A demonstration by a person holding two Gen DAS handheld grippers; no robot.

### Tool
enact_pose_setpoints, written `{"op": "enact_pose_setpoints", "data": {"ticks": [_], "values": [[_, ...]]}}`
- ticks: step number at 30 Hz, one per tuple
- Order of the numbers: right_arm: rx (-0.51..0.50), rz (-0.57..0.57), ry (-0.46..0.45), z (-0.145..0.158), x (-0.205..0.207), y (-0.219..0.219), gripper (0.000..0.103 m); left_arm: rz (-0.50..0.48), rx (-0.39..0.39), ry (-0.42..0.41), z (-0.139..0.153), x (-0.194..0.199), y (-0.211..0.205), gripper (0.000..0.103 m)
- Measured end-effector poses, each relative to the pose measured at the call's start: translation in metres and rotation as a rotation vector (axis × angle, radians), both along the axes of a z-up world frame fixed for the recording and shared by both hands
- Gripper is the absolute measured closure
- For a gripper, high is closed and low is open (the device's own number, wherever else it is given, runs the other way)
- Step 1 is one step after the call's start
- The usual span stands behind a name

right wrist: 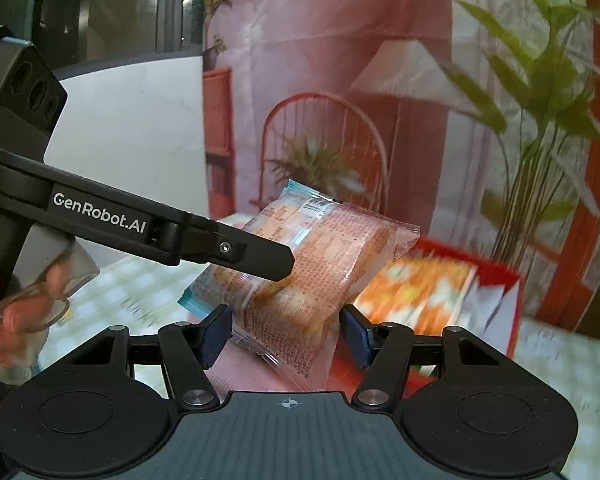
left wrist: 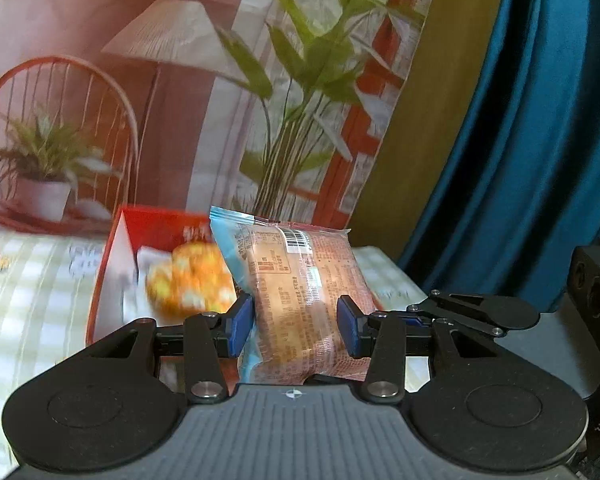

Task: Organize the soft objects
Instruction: 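Carry the bread packet into the red box and open the right tool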

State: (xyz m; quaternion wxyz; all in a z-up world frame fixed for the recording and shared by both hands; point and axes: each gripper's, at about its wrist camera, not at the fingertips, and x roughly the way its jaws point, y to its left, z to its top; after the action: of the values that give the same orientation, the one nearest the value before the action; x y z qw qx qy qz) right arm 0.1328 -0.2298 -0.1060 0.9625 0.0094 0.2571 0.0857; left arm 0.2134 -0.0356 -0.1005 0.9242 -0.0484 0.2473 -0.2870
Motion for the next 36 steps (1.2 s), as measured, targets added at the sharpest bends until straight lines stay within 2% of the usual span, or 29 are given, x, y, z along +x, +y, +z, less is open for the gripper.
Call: {"op": "enact_pose_setpoints", "data": {"ticks": [6,11,15,21,23,27,31,32,34,36], "values": [[-0.024,-0.031,-0.030,0.007,0.052,-0.024,0.047,0.020,-0.032,0.013,0.005,0.050,-0.010,0.056],[-0.022,-0.060,0.009,-0.008,0.084,-0.035,0.047,0.038,0.023,0.027,-0.006,0.072,-0.020,0.056],[-0.024,-0.071,0.056,-0.026,0.092,-0.036,0.047,0.035,0.056,0.061,-0.021,0.080,-0.024,0.056],[-0.034,-0.109,0.089,-0.042,0.085,-0.036,0.041,0.087,0.124,0.079,-0.035,0.077,-0.016,0.045],[-0.028,-0.125,0.083,-0.042,0.079,-0.039,0.040,0.107,0.133,0.066,-0.034,0.075,-0.011,0.040],[-0.023,-0.155,0.058,-0.040,0.064,-0.041,0.040,0.127,0.156,0.039,-0.029,0.067,-0.002,0.040],[-0.028,-0.187,0.038,-0.039,0.050,-0.041,0.040,0.147,0.184,-0.002,-0.026,0.050,0.008,0.028],[-0.024,-0.187,0.046,-0.039,0.048,-0.042,0.039,0.152,0.199,-0.009,-0.025,0.048,0.009,0.024],[-0.024,-0.198,0.066,-0.039,0.046,-0.042,0.036,0.166,0.226,-0.018,-0.024,0.044,0.011,0.023],[-0.032,-0.216,0.071,-0.037,0.044,-0.042,0.030,0.178,0.225,-0.016,-0.022,0.041,0.015,0.018]]}}
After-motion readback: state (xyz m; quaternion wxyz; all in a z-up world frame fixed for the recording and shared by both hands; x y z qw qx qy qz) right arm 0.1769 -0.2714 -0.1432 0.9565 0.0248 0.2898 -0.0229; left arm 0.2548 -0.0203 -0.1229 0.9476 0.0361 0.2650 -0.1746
